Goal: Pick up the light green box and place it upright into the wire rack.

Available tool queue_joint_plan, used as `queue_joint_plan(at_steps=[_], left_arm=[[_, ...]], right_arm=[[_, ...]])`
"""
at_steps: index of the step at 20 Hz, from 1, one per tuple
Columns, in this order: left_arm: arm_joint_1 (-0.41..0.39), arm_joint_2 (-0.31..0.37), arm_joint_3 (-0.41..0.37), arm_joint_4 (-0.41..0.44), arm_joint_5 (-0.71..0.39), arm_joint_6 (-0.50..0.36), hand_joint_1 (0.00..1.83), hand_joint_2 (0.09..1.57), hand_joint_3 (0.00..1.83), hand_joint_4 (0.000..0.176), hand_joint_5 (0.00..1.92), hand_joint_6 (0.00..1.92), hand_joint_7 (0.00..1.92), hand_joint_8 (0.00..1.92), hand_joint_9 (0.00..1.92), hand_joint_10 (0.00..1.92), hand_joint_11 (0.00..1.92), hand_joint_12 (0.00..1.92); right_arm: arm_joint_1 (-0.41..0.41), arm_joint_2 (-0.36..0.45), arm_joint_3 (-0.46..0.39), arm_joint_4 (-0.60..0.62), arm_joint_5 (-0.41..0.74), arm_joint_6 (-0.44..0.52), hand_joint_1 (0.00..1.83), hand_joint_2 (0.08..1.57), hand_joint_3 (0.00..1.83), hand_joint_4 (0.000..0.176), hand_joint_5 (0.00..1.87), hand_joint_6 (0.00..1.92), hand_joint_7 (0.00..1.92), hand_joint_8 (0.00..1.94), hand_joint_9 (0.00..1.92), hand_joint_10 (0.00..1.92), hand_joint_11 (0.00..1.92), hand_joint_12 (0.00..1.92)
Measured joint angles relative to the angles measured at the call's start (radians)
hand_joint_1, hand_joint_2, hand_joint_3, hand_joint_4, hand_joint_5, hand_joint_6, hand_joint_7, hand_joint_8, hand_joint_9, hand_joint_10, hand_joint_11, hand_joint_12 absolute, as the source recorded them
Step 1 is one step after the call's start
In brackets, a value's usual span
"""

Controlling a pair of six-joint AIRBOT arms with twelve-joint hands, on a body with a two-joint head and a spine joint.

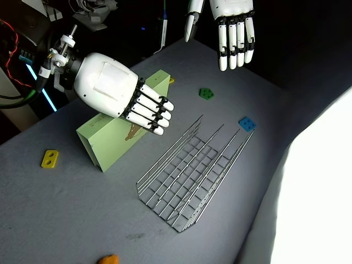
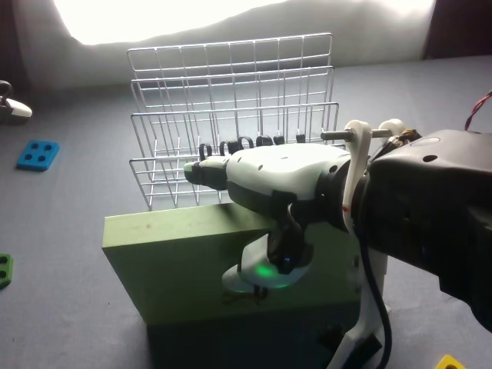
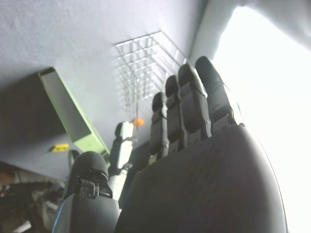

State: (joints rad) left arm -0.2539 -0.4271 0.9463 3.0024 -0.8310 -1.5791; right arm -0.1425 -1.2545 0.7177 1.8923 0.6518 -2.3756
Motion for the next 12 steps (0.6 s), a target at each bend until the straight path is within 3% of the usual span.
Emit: queue_joint_plan(at_steps=[9, 12], left_arm=[[0.0, 0.0, 0.0, 0.0, 0.0, 0.0, 0.0, 1.21, 0.0, 0.023, 0.19, 0.01, 0.28, 0.01, 0.25, 0.01, 0.0, 0.57], [0.0, 0.0, 0.0, 0.0, 0.0, 0.0, 0.0, 1.22, 0.0, 0.029, 0.18, 0.0, 0.25, 0.0, 0.22, 0.0, 0.0, 0.55]], right_arm=[[0.0, 0.003, 0.0, -0.022, -0.001, 0.0, 1.11, 1.07, 0.02, 0.0, 0.09, 0.0, 0.11, 0.0, 0.07, 0.01, 0.0, 0.32], [0.003, 0.011, 0.0, -0.022, -0.003, 0.0, 1.16, 1.06, 0.01, 0.0, 0.08, 0.0, 0.11, 0.0, 0.06, 0.0, 0.0, 0.32]])
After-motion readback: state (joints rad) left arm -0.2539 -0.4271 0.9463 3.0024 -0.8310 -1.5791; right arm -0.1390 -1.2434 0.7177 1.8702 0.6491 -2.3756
